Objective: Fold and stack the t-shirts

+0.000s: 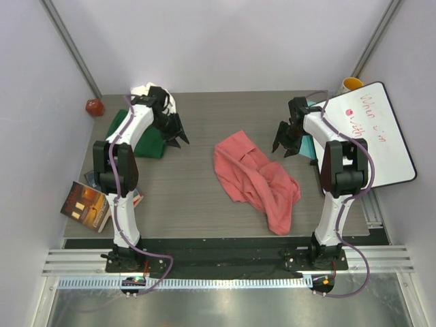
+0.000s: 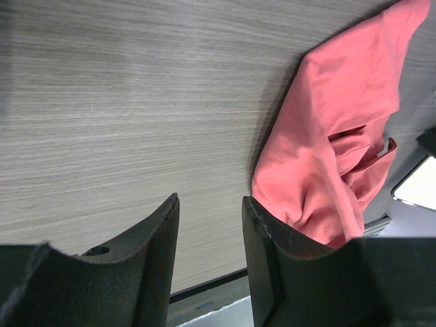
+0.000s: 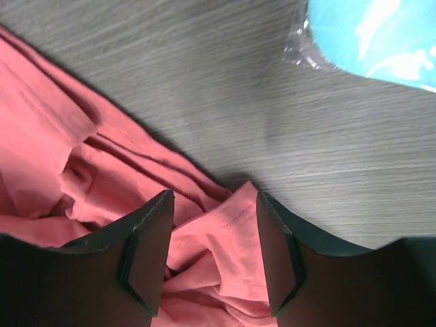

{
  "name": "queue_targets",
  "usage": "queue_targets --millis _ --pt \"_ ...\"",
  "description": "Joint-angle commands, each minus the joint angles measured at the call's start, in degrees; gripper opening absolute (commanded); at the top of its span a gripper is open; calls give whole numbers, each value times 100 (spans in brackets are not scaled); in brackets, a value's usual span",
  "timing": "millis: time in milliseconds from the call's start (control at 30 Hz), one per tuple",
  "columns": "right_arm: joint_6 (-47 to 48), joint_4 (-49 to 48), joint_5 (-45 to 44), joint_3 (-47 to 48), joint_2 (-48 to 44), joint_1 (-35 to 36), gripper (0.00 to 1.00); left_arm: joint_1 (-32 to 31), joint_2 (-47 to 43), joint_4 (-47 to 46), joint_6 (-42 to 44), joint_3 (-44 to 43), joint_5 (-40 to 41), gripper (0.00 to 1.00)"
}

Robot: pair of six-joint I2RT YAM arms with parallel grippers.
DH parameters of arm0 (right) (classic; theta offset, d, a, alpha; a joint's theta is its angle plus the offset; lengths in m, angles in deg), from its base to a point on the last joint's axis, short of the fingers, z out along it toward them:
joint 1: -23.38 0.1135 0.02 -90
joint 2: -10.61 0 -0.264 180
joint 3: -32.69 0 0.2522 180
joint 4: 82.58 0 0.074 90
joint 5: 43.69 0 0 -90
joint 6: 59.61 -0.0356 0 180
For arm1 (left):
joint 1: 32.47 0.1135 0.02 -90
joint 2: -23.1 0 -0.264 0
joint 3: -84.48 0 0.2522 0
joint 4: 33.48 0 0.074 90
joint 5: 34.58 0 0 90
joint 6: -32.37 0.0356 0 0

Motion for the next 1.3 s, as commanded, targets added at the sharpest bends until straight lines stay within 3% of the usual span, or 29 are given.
queue_targets --millis 0,533,733,833,1033,1267 --pt "142 108 293 -127 -397 31 57 31 99 -70 -183 -344 -161 43" --pt "397 205 512 -646 -205 30 59 31 275 -9 -174 -432 -127 42" --pt "370 117 363 -716 -354 31 21 31 275 -17 -183 -415 -118 42" --pt "379 117 363 -707 -371 31 8 31 293 -26 -183 -406 -135 42" --pt "353 90 381 -664 -556 22 1 22 310 -43 -183 -406 -162 42" --pt "379 -6 354 -549 -837 31 1 22 301 -70 -183 -397 -223 42"
